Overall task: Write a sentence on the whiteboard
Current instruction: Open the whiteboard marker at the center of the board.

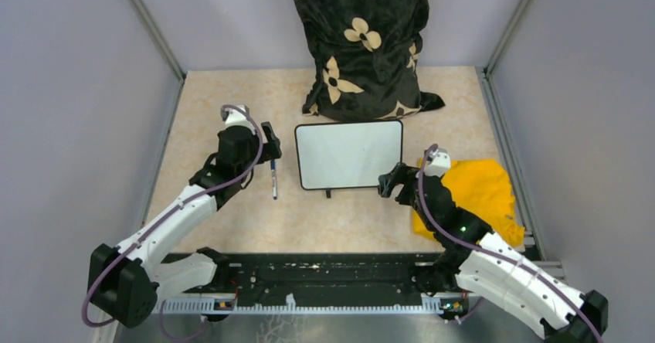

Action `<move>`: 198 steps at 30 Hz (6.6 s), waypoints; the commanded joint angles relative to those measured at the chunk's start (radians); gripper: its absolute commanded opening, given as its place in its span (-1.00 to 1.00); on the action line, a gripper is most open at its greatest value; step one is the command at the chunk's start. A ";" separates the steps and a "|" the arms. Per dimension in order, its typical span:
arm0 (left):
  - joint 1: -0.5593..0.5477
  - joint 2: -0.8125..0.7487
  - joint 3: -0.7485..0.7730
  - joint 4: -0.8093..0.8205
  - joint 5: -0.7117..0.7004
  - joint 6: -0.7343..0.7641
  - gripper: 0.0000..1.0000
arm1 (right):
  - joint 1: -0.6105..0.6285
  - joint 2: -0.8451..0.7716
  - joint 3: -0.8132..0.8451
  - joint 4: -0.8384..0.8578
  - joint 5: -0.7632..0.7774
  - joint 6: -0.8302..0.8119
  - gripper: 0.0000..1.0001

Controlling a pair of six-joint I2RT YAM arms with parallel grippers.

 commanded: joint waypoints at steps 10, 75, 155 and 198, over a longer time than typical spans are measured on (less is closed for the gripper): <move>0.015 0.327 0.165 -0.241 -0.010 -0.056 0.97 | -0.008 -0.179 0.014 0.053 0.044 -0.057 0.95; 0.124 0.723 0.310 -0.446 0.141 -0.048 -0.68 | -0.008 -0.143 0.027 -0.012 -0.049 -0.163 0.88; 0.109 -0.391 -0.257 0.774 1.096 -0.586 -1.00 | 0.263 0.622 0.421 0.904 -0.796 0.018 -0.10; -0.001 -0.189 -0.083 0.735 1.361 -0.467 -0.53 | 0.263 0.458 0.357 0.616 -0.870 -0.182 -1.00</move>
